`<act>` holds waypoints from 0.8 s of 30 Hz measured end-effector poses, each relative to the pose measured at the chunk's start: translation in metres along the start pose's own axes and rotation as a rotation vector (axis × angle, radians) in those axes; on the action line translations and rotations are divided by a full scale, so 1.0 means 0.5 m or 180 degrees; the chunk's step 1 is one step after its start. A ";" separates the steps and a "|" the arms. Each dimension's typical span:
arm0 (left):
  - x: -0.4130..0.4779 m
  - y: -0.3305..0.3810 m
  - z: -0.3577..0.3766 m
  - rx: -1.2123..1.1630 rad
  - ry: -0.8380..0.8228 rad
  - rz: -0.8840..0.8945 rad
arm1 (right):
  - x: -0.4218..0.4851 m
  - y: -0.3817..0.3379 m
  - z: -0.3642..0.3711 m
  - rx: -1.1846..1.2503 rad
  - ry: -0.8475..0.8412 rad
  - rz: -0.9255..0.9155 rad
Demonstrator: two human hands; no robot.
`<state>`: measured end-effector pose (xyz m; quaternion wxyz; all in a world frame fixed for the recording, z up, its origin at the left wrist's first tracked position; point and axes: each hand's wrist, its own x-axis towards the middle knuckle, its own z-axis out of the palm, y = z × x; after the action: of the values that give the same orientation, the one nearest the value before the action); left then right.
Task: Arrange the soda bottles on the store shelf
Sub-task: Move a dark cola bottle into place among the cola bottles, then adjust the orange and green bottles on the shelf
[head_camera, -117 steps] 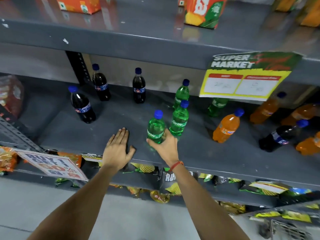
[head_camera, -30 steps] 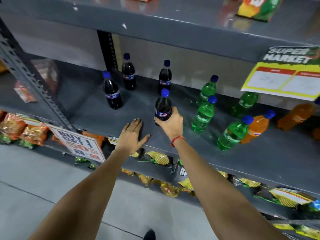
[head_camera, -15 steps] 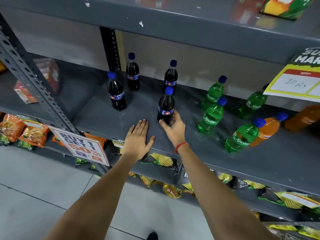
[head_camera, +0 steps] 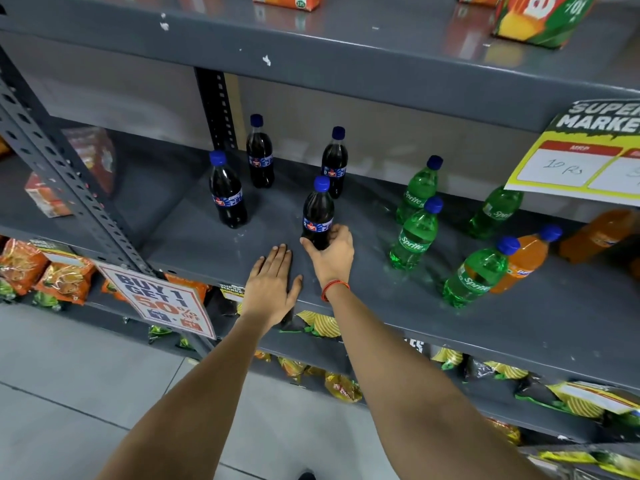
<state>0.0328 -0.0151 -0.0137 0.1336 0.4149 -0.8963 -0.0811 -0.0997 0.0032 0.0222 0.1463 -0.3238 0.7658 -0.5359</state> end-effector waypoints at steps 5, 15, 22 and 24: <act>0.007 -0.004 -0.001 -0.0045 0.0031 0.0008 | -0.006 0.003 -0.029 0.0081 -0.0236 0.0045; -0.018 0.220 0.023 -0.0739 0.0428 0.0637 | -0.094 0.131 -0.317 -0.0194 0.0291 -0.0188; -0.005 0.446 0.095 -0.0424 -0.0106 0.0969 | -0.087 0.218 -0.521 -0.0406 0.0916 0.0004; 0.002 0.480 0.104 -0.0297 -0.0121 0.0838 | -0.066 0.235 -0.557 -0.0431 0.1008 0.0086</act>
<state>-0.1573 0.1401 -0.0014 0.1453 0.2854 -0.9407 -0.1122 -0.2739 0.2526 0.0169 0.0088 -0.2342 0.8179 -0.5254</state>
